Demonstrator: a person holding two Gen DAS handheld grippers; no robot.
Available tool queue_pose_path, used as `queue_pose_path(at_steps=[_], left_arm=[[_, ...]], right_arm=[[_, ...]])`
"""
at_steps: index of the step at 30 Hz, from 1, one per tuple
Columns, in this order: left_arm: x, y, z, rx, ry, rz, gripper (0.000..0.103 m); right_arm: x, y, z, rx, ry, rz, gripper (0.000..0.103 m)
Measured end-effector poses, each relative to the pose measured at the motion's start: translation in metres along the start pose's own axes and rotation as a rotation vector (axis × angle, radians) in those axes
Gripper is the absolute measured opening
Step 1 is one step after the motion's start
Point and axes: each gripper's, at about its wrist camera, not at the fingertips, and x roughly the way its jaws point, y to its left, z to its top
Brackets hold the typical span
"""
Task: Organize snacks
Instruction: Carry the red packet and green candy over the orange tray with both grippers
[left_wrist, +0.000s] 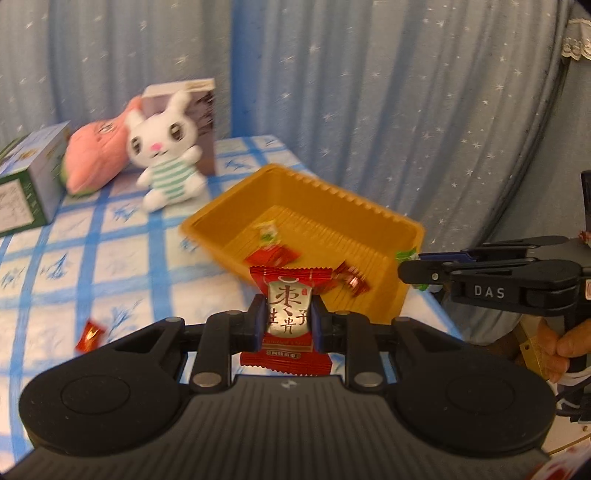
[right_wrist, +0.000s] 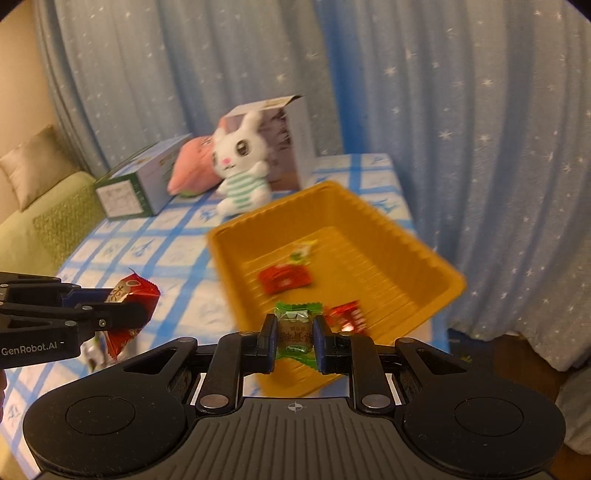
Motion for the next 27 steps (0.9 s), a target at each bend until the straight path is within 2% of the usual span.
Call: queue_pose_path(at_steps=[7,14,27], left_arm=[[0.034,-0.025,0.038,0.035,-0.032,-0.001,0.023],[0.078,-0.033,0.069,0.030,-0.006,0.007,0.023],[0.148,-0.033,0.085,0.015,0.078,-0.001,0.023]], right_arm=[[0.009,-0.038,0.025,0.004,-0.027,-0.007,0.020],[0.035,-0.059,0.043,0.020,-0.029,-0.002,0.020],[0.073,-0.087,0.055,0.054,0.004,-0.021,0.020]])
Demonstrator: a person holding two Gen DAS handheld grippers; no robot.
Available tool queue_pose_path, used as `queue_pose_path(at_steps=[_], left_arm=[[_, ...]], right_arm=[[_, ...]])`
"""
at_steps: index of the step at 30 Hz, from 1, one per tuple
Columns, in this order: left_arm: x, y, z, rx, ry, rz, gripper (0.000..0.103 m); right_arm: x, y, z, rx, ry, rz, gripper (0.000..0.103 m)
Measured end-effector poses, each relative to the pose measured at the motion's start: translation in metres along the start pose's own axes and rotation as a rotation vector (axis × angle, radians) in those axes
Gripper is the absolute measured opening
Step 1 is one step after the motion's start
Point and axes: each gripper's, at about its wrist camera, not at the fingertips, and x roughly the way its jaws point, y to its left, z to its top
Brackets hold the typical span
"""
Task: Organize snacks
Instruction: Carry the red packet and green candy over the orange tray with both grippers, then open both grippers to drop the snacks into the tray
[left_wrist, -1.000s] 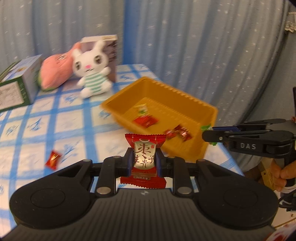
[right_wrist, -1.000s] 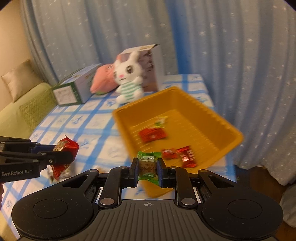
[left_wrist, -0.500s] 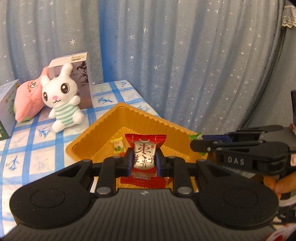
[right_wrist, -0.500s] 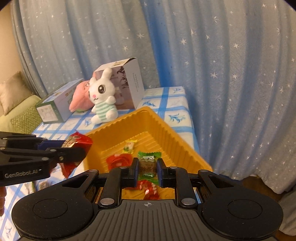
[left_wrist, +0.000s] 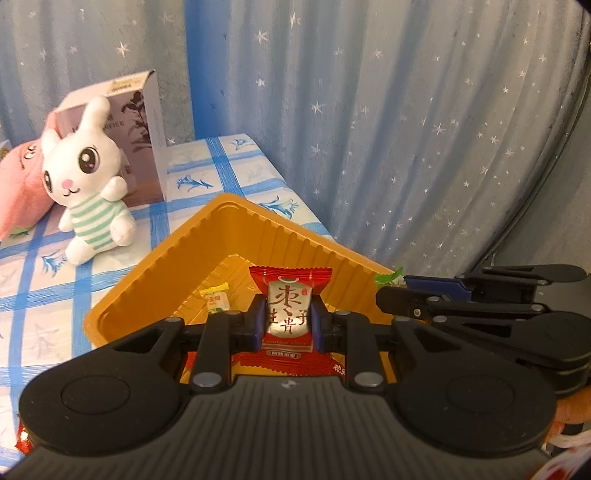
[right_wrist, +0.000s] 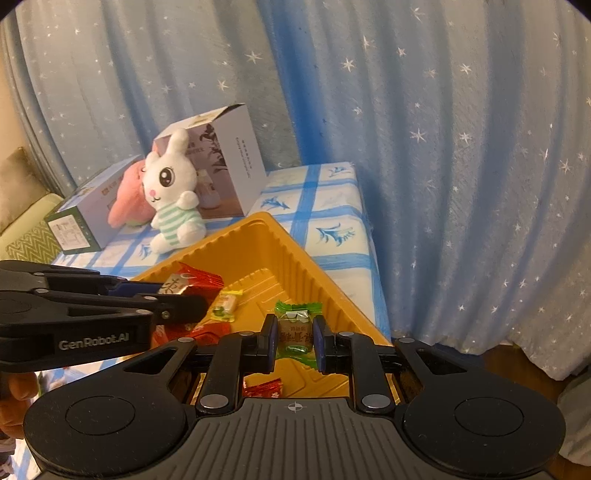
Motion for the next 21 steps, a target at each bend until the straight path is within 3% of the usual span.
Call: queue_pose_path(at_steps=[12,21], left_arm=[[0.038,0.000,0.003,0.002,0.041,0.018,0.023],[0.035,0.020,0.000,-0.029,0.059,0.039,0.023]], right_arm=[[0.013,-0.011,0.000,0.031,0.016,-0.009,0.020],[0.019,-0.009,0.000,0.025,0.022,0.003,0.020]])
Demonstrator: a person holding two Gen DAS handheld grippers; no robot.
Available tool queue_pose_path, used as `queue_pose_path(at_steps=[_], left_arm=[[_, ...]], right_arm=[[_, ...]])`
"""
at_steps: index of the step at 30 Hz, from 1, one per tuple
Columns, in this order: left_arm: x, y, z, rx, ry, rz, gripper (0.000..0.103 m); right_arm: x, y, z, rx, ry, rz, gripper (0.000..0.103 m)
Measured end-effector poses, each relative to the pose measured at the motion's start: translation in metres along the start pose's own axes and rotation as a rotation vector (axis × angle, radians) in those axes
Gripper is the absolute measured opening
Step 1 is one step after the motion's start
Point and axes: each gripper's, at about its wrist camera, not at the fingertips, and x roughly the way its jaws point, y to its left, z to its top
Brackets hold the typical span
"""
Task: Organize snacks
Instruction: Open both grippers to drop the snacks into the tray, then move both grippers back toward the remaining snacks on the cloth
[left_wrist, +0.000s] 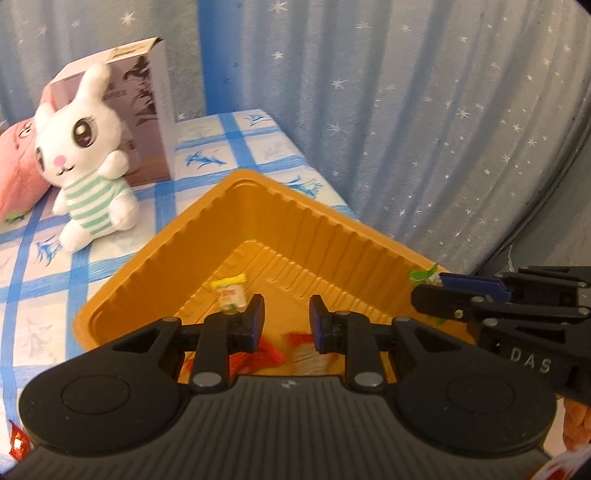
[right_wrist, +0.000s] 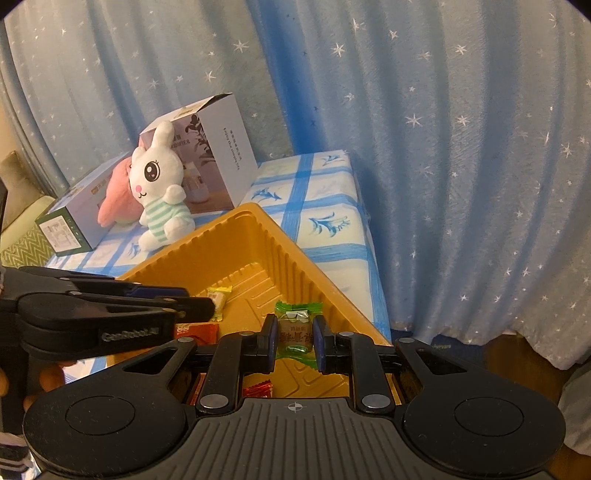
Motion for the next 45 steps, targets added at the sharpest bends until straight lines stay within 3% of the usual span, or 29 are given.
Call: queue_pose_path(at_steps=[15,27,30,32,45], left_arm=[[-0.016,0.030,-0.007,-0.052,0.001,0.025,0.023],[-0.034,0.036,-0.015,-0.078,-0.014,0.036,0.033],[-0.043,0.035,-0.018,-0.080,-0.023,0.033,0.034],[-0.049,0.033,-0.020,-0.080,-0.026,0.034,0.034],[-0.102,0.021,-0.055,-0.081,-0.052,0.021,0.040]], right_arm=[[0.024,0.009,0.008,-0.035,0.015,0.018,0.020],[0.015,0.014,0.011,-0.035,-0.019,0.048,0.023],[0.005,0.013,0.007,-0.033,-0.018,0.054,0.029],[-0.002,0.013,0.003,-0.027,-0.023,0.057,0.042],[-0.059,0.016,-0.022,0.008,-0.061,0.072,0.057]])
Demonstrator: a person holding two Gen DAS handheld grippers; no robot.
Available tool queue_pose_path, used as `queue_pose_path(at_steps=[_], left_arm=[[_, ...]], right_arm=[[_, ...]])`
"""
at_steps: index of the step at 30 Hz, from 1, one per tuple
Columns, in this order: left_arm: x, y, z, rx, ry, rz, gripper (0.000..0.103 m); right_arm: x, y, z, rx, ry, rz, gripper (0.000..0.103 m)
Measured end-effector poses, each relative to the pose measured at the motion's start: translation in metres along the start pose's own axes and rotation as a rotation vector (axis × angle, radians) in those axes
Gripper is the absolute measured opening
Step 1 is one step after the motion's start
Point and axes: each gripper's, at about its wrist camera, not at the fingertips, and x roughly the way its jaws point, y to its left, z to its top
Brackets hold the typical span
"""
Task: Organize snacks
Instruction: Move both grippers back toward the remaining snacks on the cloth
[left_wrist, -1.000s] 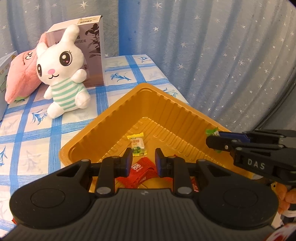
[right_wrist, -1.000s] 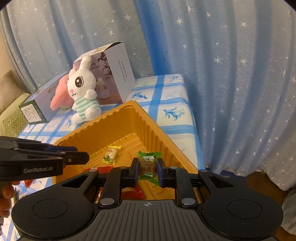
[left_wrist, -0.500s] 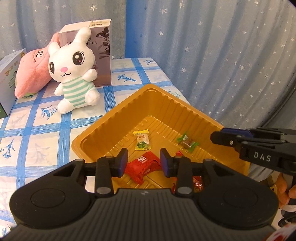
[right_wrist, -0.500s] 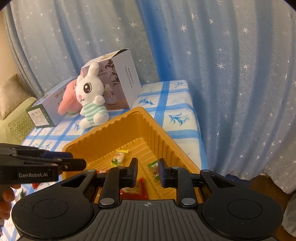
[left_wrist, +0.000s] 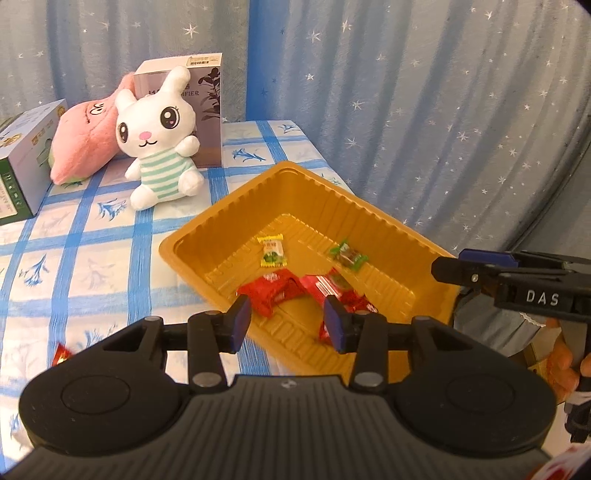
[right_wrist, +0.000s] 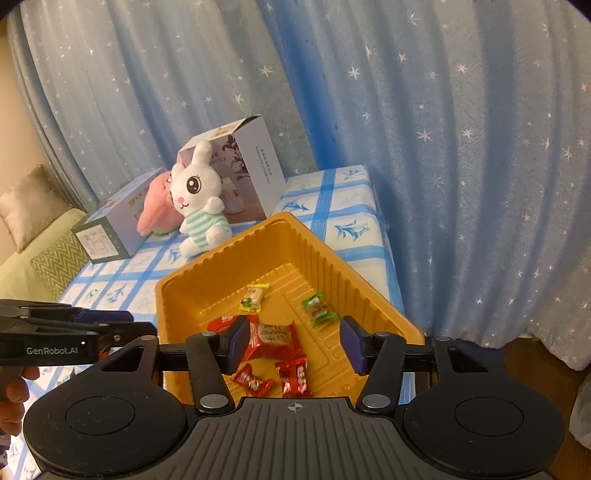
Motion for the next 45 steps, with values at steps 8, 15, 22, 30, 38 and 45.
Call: queue_pose_path(at_steps=[8,15,22,30,38,45], left_arm=[[-0.041,0.001,-0.030,-0.018,-0.012,0.029,0.042],[-0.070,0.006,-0.064,-0.039,0.004,0.056,0.044],[-0.096,0.020,-0.098,-0.094,0.015,0.104,0.044],[-0.123,0.041,-0.128,-0.166,0.020,0.164,0.044],[-0.143,0.063,-0.156,-0.236,0.034,0.220,0.044],[-0.156,0.090,-0.177,-0.309,0.043,0.284,0.044]], right_arm=[[-0.033,0.014,-0.019,-0.012,-0.004,0.020,0.066],[-0.051,0.034,-0.041,-0.041,0.025,0.052,0.067],[-0.060,0.056,-0.064,-0.090,0.079,0.091,0.068],[-0.057,0.084,-0.088,-0.148,0.139,0.145,0.068],[-0.044,0.114,-0.109,-0.201,0.202,0.199,0.068],[-0.023,0.136,-0.120,-0.250,0.240,0.225,0.067]])
